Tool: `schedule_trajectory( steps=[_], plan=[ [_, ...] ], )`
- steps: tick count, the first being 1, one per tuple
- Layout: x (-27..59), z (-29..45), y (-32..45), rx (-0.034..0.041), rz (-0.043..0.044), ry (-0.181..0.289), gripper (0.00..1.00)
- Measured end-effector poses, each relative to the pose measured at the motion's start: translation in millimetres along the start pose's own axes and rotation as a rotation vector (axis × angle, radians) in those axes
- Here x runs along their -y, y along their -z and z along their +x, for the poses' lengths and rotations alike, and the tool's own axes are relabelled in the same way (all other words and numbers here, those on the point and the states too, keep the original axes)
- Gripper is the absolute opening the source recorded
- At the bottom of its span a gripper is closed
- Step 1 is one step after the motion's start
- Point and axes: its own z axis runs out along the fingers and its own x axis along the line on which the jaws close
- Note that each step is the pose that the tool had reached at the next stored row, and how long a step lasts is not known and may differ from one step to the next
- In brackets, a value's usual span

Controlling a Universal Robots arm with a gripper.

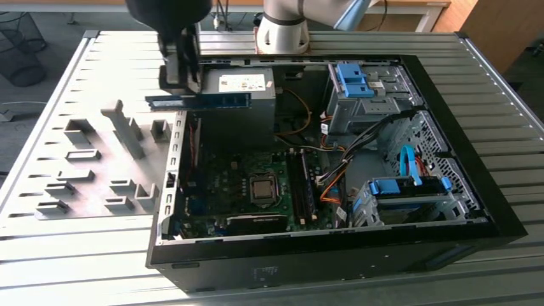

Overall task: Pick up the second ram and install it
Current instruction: 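Pick up the second ram and move it above second insertion slot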

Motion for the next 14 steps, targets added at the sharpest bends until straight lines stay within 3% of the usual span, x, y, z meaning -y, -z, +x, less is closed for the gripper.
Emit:
schedule_trajectory(
  steps=[14],
  plan=[
    [63.7, -0.7, 1.0, 0.0000, 0.0000, 0.000, 0.14]
  ],
)
